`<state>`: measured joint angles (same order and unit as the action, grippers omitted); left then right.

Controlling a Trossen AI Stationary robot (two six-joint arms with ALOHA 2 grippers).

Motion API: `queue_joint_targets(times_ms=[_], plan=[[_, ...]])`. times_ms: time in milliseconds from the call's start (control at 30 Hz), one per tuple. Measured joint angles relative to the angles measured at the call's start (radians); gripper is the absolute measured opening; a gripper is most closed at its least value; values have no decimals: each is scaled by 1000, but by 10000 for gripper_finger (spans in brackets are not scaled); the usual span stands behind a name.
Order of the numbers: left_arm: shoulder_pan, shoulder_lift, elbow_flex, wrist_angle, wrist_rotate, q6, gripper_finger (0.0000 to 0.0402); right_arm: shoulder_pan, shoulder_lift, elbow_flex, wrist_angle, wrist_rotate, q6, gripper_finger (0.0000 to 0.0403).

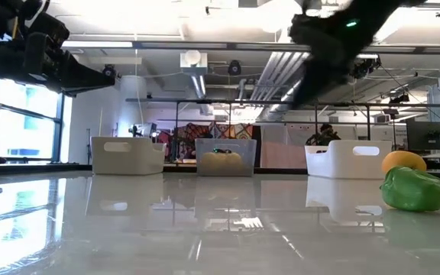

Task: Sort produce into baskets
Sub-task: Put the lemon into the black bin

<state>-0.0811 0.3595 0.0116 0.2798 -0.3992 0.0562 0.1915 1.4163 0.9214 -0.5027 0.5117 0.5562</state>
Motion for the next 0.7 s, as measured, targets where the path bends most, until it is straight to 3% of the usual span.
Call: queue_joint_targets(times_ms=[167, 333, 700], plan=[[0, 0, 0, 0, 0, -3, 3, 26, -73, 0, -314, -39, 326, 16], [0, 0, 0, 0, 0, -3, 3, 28, -72, 6, -544, -89, 575, 65], [0, 0, 0, -31, 0, -19, 3, -20, -63, -17, -740, -99, 932, 214]])
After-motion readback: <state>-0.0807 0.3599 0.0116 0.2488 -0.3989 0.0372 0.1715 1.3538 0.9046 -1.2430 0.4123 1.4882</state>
